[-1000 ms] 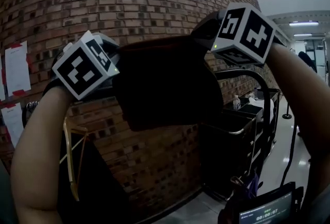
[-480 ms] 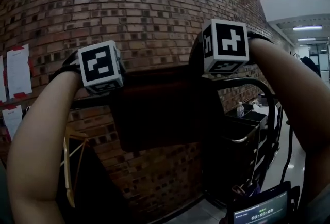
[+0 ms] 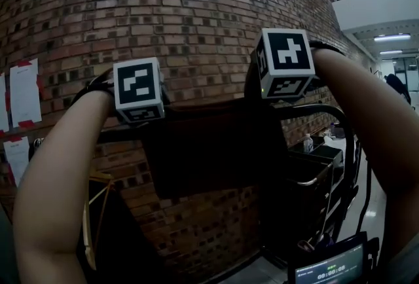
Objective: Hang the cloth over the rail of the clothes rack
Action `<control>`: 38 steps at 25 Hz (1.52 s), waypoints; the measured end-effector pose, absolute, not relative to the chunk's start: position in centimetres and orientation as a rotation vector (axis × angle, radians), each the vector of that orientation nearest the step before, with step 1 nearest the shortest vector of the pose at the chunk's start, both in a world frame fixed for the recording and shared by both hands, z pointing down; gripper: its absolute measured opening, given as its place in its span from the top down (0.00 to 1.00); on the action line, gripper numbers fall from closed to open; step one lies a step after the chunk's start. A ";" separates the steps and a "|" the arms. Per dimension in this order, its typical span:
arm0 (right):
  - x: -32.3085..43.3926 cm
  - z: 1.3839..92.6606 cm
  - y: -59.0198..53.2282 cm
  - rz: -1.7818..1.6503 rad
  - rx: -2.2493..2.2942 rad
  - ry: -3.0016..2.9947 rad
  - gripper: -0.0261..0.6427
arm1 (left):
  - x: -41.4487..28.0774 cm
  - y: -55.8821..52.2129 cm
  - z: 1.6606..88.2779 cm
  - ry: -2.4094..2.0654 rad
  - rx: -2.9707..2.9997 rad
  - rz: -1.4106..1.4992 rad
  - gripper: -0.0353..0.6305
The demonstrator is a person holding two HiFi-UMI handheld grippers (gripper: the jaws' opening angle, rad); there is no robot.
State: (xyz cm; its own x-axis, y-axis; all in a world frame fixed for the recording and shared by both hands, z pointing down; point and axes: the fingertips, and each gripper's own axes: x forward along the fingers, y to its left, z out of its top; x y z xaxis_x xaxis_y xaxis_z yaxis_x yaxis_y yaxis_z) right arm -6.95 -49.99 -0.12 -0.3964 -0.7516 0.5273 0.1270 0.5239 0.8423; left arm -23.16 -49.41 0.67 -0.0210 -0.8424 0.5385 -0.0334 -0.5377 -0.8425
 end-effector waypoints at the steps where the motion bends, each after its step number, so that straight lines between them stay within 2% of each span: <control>1: -6.9 0.0 -50.0 -1.047 0.533 -1.722 0.80 | -23.0 -49.5 0.7 0.923 -1.632 -1.621 0.75; 3: -6.9 0.0 -50.2 -1.046 0.542 -1.718 0.75 | -22.9 -49.6 0.8 0.923 -1.650 -1.618 0.60; 4: -6.9 -0.1 -50.3 -1.047 0.545 -1.718 0.72 | -22.9 -49.7 0.7 0.928 -1.656 -1.615 0.59; 11: -6.5 -0.3 -50.4 -1.049 0.555 -1.722 0.72 | -23.7 -50.1 0.1 0.974 -1.687 -1.573 0.58; 13: -6.3 -0.4 -50.6 -1.057 0.568 -1.713 0.75 | -23.9 -50.3 0.0 0.988 -1.674 -1.557 0.59; 14: -6.2 -0.6 -50.7 -1.065 0.576 -1.706 0.79 | -24.0 -50.5 -0.3 0.997 -1.646 -1.546 0.62; 15: -6.2 -0.9 -50.7 -1.077 0.586 -1.699 0.84 | -24.1 -50.6 -0.8 1.007 -1.600 -1.533 0.74; 16: -6.2 -1.2 -50.8 -1.091 0.596 -1.691 0.92 | -24.1 -50.8 -1.5 1.014 -1.551 -1.515 0.93; 17: -6.1 -1.5 -50.8 -1.106 0.606 -1.683 0.96 | -24.0 -50.9 -2.1 1.018 -1.518 -1.494 0.94; 27: -6.4 -3.6 -50.3 -1.211 0.704 -1.696 0.96 | -23.3 -50.2 -4.3 1.126 -1.517 -1.336 0.94; 38: -7.6 -3.2 -40.5 -1.292 0.781 -1.991 0.96 | -20.3 -41.5 -3.4 1.193 -1.721 -0.969 0.94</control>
State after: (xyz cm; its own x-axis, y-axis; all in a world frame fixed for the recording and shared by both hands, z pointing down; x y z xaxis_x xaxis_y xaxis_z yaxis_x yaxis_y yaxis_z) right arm -7.64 -40.49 -3.24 -0.6246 -0.7584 0.1863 -0.1385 0.3424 0.9293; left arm -20.33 -41.48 -3.41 0.2580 -0.9558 0.1407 -0.3337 -0.2249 -0.9155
